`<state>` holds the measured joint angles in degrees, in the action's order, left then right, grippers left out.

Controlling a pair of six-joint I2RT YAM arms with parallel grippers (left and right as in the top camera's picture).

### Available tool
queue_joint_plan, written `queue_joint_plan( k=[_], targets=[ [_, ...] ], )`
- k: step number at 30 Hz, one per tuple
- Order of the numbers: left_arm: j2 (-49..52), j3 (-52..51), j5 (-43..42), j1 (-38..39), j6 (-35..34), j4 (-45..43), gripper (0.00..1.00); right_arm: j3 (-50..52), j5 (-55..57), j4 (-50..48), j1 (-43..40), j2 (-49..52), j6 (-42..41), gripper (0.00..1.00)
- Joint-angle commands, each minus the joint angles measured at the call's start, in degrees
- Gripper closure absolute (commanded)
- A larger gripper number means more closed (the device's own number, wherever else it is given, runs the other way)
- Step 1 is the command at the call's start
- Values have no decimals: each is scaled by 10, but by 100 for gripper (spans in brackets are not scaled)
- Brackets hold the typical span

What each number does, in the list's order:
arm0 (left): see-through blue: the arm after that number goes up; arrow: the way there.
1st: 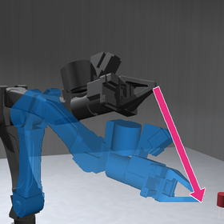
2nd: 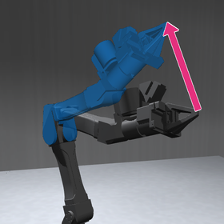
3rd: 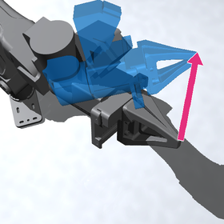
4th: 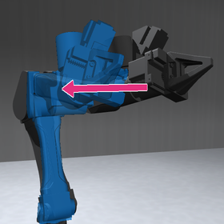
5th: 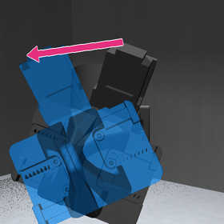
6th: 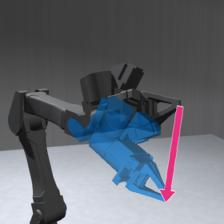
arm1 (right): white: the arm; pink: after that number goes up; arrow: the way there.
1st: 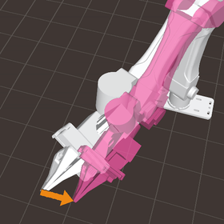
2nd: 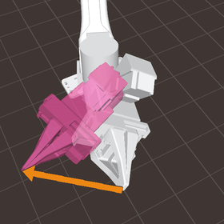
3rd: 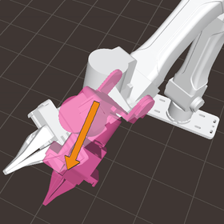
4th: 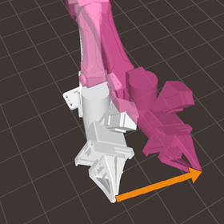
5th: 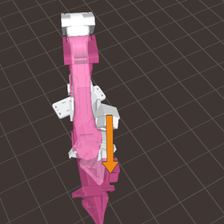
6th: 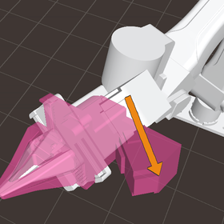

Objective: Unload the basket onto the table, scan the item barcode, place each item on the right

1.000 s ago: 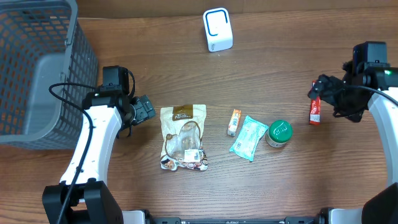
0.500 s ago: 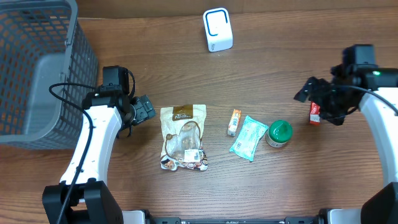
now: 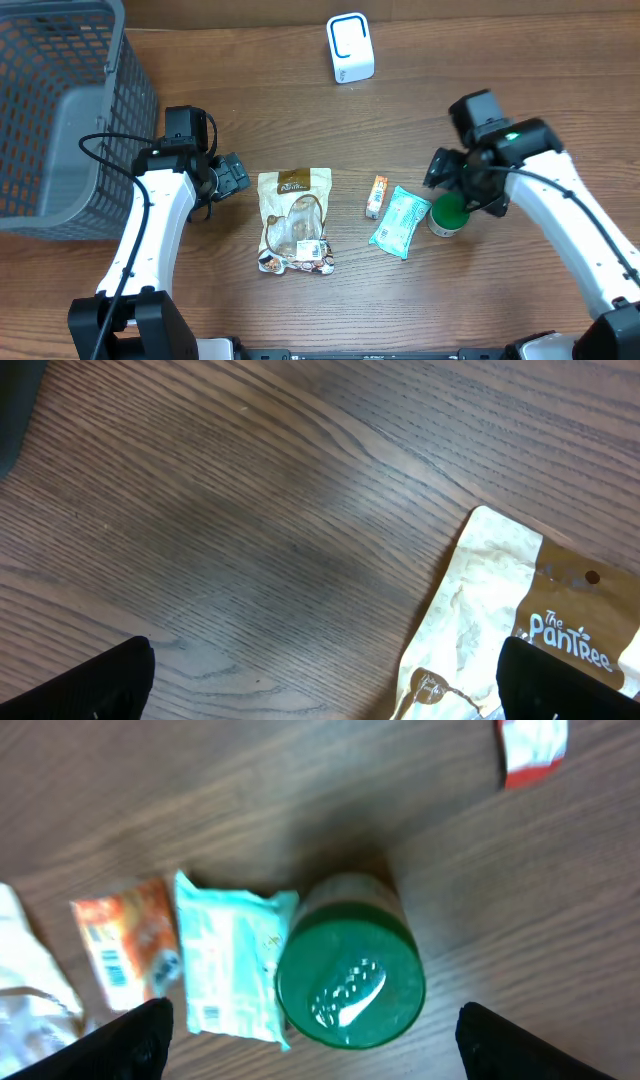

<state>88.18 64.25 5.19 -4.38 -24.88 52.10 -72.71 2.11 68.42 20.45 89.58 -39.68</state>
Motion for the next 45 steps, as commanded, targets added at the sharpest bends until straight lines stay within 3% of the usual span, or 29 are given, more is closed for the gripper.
queue_joint_plan(
  k=[1,12,29,40,45],
  targets=[
    [-1,8,6,-1,7,0,0,25,32,-11,26,0,-41,9],
    [-1,8,6,-1,7,0,0,90,50,-66,36,1,-41,11],
    [-1,8,6,-1,7,0,0,99,75,-78,36,1,-40,11],
    [-1,8,6,-1,7,0,0,146,78,-150,36,1,-36,11],
    [-1,8,6,-1,7,0,0,151,86,-155,36,1,-36,15]
  ],
)
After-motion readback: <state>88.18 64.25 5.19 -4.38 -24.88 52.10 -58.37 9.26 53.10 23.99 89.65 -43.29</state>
